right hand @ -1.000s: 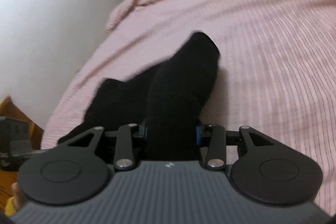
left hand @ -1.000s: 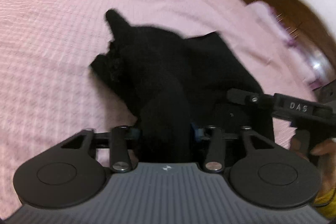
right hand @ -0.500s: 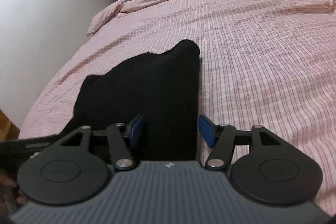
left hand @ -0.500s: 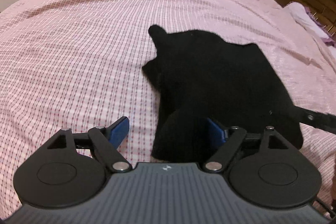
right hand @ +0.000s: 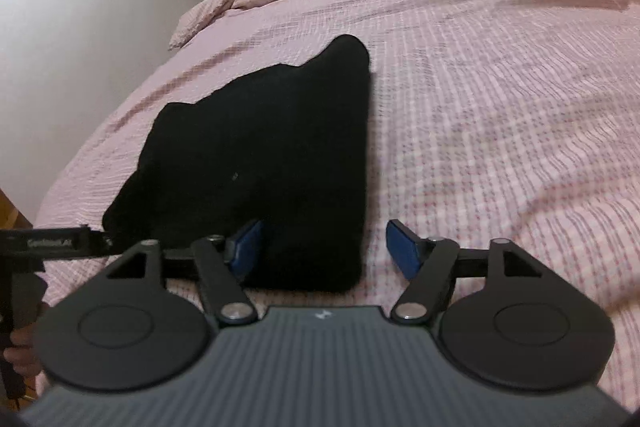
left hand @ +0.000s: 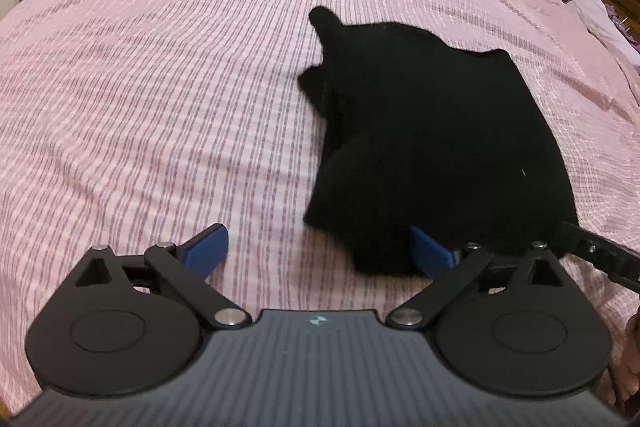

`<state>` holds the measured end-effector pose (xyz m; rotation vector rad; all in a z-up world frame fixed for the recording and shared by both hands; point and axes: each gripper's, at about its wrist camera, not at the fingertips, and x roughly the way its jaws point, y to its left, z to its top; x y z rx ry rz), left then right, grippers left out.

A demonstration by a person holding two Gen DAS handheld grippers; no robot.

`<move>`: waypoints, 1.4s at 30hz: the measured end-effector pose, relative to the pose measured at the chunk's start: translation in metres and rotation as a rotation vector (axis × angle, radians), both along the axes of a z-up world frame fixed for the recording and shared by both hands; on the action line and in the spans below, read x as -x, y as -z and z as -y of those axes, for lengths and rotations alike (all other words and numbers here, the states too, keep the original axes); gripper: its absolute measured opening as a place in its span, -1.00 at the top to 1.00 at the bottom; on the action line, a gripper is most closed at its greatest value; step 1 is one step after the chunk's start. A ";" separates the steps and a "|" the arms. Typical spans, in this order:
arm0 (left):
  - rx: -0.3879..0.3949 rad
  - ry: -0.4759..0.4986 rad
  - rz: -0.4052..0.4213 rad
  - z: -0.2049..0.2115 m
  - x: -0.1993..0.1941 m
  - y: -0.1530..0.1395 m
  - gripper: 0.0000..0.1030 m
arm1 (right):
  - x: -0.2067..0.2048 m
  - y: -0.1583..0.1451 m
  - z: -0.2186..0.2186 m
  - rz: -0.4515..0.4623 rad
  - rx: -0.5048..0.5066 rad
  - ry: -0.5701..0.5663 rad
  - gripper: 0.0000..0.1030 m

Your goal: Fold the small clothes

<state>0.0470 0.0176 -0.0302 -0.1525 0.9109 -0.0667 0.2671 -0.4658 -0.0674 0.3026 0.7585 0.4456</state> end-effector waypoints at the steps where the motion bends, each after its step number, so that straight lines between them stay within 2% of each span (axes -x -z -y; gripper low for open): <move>1: 0.000 -0.002 -0.005 0.000 0.006 0.001 -0.96 | 0.004 0.001 0.002 -0.006 0.000 0.006 -0.45; 3: -0.031 0.002 -0.016 0.006 0.013 0.002 -0.98 | 0.020 0.002 0.004 -0.018 0.016 0.008 -0.52; 7: -0.093 0.057 -0.041 0.024 0.016 0.014 -0.99 | 0.035 0.010 -0.001 -0.035 0.088 0.019 -0.52; 11: -0.136 0.068 -0.042 0.035 0.013 0.026 -1.00 | 0.028 0.022 0.000 -0.076 0.095 0.041 -0.52; 17: -0.166 0.057 -0.044 0.042 0.011 0.036 -1.00 | 0.026 0.030 -0.006 -0.062 0.113 0.048 -0.57; 30: -0.190 0.045 -0.023 0.054 0.009 0.042 -1.00 | 0.023 0.035 -0.013 -0.040 0.117 0.048 -0.69; 42: -0.180 0.041 -0.021 0.052 0.012 0.044 -1.00 | 0.024 0.035 -0.013 -0.037 0.110 0.049 -0.69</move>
